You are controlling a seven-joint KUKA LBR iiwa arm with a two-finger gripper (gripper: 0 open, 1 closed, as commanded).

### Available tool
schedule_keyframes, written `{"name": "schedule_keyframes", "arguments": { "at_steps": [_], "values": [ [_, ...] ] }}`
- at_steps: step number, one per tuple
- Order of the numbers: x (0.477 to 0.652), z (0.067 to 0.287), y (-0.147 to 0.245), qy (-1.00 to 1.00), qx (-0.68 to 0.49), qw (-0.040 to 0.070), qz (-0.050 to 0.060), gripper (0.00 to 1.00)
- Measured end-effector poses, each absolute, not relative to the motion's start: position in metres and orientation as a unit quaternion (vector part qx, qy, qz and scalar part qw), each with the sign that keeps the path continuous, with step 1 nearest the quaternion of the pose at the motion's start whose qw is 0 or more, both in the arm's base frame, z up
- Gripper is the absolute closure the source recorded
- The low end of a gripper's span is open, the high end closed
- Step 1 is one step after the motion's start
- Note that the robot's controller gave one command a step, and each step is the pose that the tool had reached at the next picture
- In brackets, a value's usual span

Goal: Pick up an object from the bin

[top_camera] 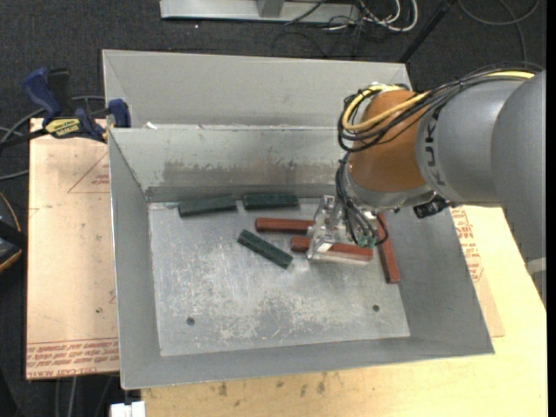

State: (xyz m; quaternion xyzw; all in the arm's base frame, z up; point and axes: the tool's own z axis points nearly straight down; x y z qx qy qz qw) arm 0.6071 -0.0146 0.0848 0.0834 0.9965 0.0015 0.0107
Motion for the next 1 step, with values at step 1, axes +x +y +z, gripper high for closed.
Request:
{"name": "schedule_keyframes", "arguments": {
  "at_steps": [1],
  "values": [
    [0.6071, 0.0848, -0.0146, 0.996, 0.083, 0.011, 0.002, 1.00]
  ]
}}
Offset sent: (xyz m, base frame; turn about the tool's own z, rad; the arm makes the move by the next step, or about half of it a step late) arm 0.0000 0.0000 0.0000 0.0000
